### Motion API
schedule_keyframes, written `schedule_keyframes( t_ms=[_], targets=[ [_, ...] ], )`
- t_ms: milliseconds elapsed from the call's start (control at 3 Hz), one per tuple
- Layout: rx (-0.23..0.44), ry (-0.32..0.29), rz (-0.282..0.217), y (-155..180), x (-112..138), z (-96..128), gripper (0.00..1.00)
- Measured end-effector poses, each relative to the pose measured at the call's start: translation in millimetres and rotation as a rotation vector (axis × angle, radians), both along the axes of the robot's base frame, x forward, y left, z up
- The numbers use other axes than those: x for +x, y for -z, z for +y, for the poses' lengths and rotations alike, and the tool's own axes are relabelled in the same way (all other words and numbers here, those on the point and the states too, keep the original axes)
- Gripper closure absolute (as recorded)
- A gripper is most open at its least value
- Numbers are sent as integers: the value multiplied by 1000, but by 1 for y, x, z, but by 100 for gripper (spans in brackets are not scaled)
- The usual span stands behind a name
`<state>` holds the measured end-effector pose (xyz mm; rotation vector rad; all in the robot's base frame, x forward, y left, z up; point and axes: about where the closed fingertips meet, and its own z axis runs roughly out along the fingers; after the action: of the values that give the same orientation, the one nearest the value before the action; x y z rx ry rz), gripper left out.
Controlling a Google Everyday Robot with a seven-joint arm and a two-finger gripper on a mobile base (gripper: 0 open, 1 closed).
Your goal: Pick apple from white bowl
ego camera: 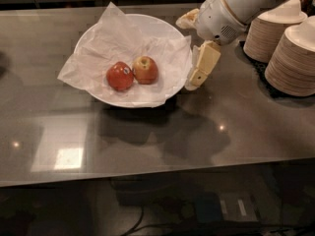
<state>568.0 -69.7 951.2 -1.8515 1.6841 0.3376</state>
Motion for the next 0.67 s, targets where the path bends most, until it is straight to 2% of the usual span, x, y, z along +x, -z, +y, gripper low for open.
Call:
schedule_keyframes(
  t_ms=[667],
  targets=[
    [-19, -105, 36, 37, 44, 42, 4]
  ],
)
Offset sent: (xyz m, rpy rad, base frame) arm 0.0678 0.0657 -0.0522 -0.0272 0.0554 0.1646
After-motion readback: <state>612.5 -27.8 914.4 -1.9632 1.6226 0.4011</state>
